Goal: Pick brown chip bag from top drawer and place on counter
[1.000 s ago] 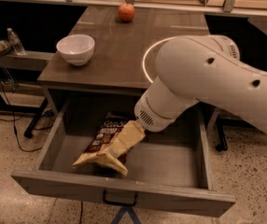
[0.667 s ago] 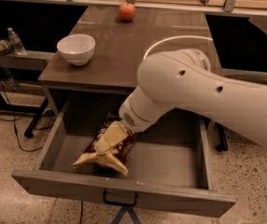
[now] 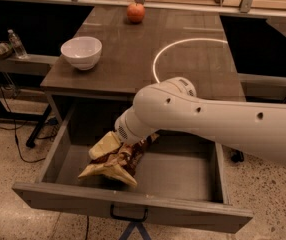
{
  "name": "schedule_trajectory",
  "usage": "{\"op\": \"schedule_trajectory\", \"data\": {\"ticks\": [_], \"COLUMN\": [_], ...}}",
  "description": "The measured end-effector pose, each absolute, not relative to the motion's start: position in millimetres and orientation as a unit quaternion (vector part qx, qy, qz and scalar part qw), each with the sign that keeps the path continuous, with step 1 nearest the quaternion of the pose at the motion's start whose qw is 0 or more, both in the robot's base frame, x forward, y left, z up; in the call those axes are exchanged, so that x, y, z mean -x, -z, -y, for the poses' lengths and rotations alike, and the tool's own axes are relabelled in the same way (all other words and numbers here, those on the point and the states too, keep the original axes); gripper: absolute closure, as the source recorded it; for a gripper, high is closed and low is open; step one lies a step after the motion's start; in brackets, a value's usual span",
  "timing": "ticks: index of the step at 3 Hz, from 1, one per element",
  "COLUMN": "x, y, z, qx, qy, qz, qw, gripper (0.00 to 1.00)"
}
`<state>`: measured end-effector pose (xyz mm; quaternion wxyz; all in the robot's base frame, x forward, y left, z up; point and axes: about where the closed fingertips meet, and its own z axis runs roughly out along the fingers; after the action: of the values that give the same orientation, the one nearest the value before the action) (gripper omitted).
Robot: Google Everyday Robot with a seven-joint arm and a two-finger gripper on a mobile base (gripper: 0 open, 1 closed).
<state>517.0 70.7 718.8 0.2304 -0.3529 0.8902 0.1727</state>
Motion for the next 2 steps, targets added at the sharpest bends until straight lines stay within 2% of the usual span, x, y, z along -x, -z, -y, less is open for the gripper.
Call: {"op": "schedule_trajectory", "data": {"ticks": [1,2], "x": [-530.6,-536.2], "y": [-685.1,-645.0], "z": [-84.3,-73.1], "qx": [0.329,0.29], "qy": [-0.185,-0.185], "qz": [-0.898,-0.914], "qw": [0.226,0.214], "gripper": [0.0,0.0]}}
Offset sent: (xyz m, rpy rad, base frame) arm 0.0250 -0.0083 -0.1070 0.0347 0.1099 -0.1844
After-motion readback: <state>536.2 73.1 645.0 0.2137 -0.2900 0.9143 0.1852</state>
